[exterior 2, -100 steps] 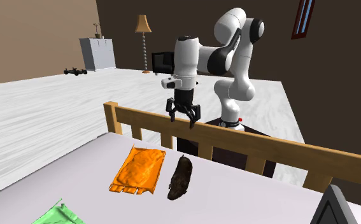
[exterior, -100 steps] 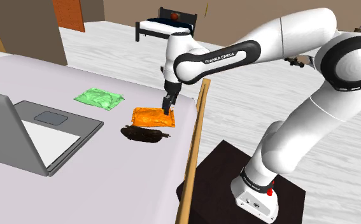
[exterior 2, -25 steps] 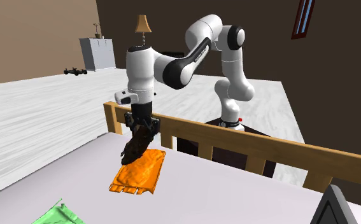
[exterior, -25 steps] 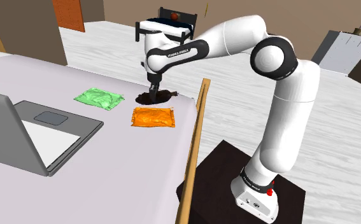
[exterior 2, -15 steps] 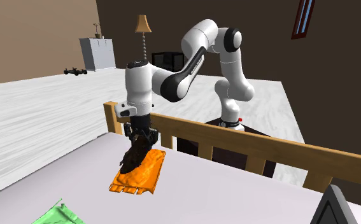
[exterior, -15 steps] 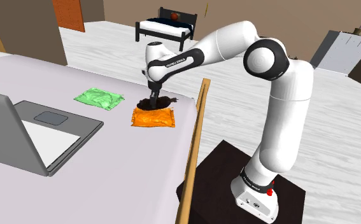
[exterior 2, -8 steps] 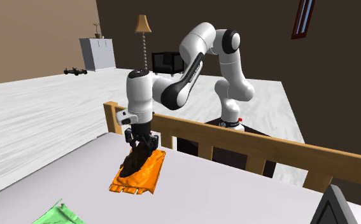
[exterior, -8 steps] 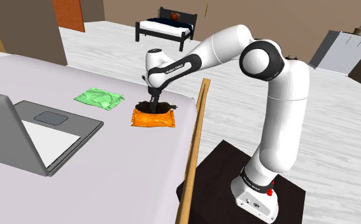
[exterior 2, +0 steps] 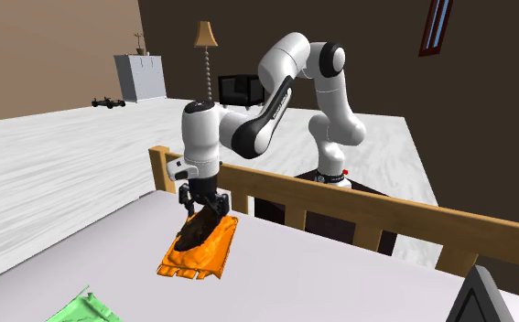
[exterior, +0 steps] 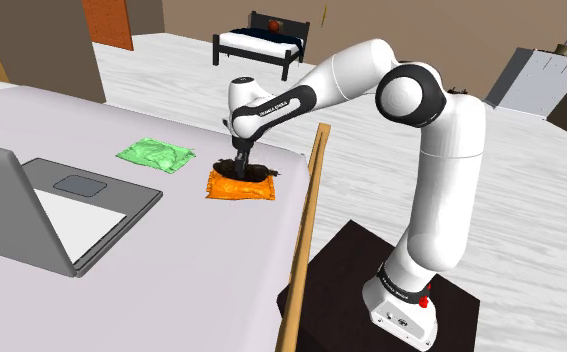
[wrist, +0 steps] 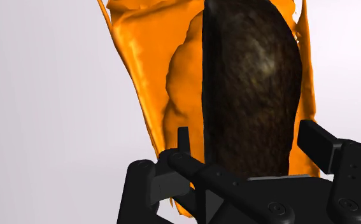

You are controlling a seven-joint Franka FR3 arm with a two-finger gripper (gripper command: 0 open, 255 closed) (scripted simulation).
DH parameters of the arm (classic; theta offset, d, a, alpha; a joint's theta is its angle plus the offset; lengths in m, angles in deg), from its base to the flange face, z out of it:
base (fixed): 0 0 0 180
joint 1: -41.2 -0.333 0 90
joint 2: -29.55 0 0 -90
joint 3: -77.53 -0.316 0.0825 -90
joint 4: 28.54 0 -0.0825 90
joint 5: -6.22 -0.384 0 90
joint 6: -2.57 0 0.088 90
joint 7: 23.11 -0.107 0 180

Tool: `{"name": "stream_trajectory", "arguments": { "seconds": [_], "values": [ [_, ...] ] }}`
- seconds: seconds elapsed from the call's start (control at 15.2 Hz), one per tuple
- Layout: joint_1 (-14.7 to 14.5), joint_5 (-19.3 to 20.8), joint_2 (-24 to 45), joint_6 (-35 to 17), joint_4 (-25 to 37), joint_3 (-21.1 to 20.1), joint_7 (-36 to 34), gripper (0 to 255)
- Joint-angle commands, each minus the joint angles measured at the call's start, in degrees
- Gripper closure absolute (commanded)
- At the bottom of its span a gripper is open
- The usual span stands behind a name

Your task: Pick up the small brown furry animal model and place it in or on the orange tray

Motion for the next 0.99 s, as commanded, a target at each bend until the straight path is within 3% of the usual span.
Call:
{"name": "stream_trajectory", "arguments": {
  "seconds": [0.0,0.2,0.46,0.92],
  "values": [
    [-0.01,-0.01,0.03,0.00,0.02,-0.01,0.02,0],
    [-0.02,0.00,0.01,-0.05,-0.06,-0.02,-0.02,0],
    [-0.29,-0.78,-3.35,6.09,2.72,-0.47,0.48,0],
    [-0.29,-0.78,-3.35,6.09,2.72,-0.47,0.48,0]
  ]
}}
